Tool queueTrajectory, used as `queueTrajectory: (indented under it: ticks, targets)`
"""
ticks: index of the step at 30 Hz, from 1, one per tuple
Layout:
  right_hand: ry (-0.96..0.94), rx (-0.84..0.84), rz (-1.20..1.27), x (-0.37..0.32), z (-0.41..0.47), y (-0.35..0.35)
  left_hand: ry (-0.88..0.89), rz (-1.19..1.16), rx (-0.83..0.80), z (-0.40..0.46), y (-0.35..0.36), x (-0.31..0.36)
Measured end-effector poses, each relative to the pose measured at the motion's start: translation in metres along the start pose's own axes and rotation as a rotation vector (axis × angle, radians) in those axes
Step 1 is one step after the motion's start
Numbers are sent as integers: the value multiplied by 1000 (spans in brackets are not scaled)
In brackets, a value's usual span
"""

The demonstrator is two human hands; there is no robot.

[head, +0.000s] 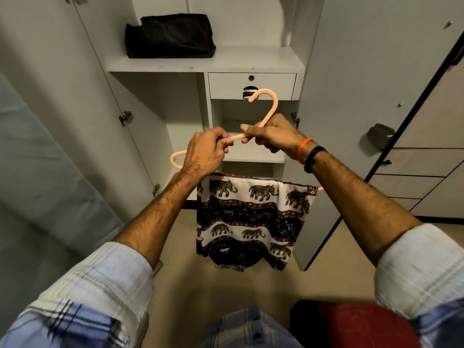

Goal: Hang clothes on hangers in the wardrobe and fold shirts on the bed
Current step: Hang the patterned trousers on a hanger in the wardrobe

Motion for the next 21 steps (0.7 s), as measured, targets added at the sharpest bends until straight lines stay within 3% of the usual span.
queueTrajectory:
  ticks: [5,8,14,17,21]
  targets:
    - [-76,101,-280,-2,8,-9,-9,-14,22,12,-10,0]
    - [-117,170,-195,-2,11,-12,3,-67,58,18,-18,-2]
    - [-166,196,-110,-21,10,-15,361,81,444,-1,-21,7]
    - [-176,200,-78,-30,8,-20,462,177,306,-5,-5,7]
    - [-186,229,-46,-37,5,-29,345,166,6,2,5,5]
Point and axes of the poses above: each hand's wrist, its own z-axis towards the middle knuckle, its own y-axis out of the palm, x = y × z, the point moved 5 cm from there along z, towards the middle knuckle, and after that the axes turned 4 degrees about z, right-handed, at the moved point
